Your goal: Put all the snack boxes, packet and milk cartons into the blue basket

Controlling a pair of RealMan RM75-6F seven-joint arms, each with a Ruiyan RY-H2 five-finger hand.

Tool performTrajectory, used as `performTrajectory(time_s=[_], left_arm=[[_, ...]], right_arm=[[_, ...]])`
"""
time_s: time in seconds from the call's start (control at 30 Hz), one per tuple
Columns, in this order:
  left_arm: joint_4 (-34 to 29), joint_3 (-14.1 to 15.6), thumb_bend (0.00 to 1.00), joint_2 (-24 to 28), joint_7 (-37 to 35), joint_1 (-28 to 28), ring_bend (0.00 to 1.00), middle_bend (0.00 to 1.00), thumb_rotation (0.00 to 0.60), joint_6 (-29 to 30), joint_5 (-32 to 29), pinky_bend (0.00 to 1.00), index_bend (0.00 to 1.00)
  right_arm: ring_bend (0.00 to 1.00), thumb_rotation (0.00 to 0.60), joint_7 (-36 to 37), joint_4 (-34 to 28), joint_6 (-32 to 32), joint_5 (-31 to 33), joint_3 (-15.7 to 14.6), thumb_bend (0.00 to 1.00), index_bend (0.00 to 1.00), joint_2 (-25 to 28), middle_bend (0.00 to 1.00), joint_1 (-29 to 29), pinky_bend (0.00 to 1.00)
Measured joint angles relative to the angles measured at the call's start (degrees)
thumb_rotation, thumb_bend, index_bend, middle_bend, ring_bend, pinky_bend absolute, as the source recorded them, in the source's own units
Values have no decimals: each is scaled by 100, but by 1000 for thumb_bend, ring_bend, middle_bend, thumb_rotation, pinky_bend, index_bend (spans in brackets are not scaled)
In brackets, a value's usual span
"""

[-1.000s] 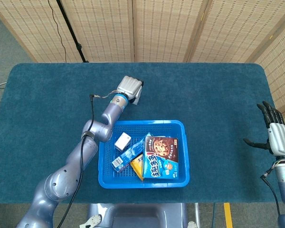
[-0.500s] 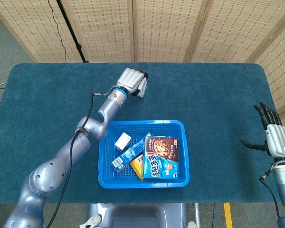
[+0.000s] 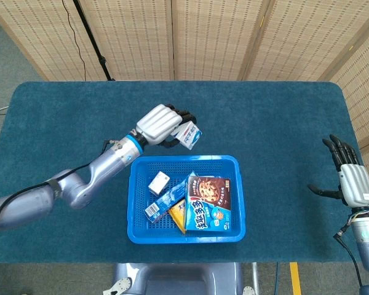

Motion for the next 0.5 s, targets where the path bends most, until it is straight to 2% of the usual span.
performTrajectory(time_s=[0.1, 0.27, 0.5], left_arm=[[-867, 134, 416, 728, -4, 516, 411, 408, 600, 529, 366, 321, 358], [-1596, 415, 415, 1422, -166, 1061, 411, 408, 600, 990, 1055, 322, 361], [-2014, 843, 415, 1746, -430, 1397, 411, 408, 600, 1171, 1894, 322, 374]], right_arm=[[0, 600, -22, -14, 9, -8, -5, 0, 0, -3, 0, 1, 0], [0, 600, -76, -50, 31, -32, -16, 0, 0, -10, 0, 3, 0], [0, 600, -160, -103, 47, -78, -41, 0, 0, -21, 0, 12, 0]])
